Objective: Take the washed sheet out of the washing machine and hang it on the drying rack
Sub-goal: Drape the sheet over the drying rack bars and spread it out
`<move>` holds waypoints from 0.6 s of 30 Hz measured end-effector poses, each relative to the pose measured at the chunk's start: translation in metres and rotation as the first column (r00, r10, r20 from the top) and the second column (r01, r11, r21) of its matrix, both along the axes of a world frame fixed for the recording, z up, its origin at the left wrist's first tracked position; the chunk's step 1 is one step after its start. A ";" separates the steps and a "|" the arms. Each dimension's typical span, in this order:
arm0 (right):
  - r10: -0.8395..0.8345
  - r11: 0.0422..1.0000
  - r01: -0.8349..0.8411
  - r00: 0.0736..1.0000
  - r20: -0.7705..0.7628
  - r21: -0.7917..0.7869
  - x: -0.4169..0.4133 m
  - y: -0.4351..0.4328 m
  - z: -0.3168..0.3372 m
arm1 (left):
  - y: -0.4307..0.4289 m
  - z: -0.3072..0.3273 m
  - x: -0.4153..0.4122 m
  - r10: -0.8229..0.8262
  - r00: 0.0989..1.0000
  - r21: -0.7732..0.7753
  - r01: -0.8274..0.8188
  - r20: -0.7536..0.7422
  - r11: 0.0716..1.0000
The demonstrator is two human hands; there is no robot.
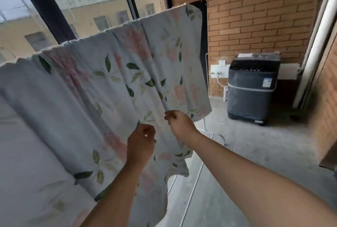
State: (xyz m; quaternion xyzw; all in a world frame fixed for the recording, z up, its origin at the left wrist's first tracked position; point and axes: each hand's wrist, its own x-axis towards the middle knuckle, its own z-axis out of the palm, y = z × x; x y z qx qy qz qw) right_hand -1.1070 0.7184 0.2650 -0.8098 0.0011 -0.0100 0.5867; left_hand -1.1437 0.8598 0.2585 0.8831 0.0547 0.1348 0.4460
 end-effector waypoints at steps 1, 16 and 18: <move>0.001 1.000 -0.002 1.000 0.031 0.006 0.004 -0.004 0.006 | -0.004 0.009 0.004 0.007 1.000 -0.029 -0.006 0.019 1.000; 0.430 0.862 -0.493 0.591 0.683 -0.116 -0.003 0.105 0.198 | 0.101 0.189 -0.063 0.595 0.524 -0.146 -0.664 0.609 0.734; 0.499 0.813 -0.555 0.507 0.703 -0.176 -0.017 0.133 0.214 | 0.130 0.200 -0.094 0.691 0.386 -0.211 -0.761 0.611 0.613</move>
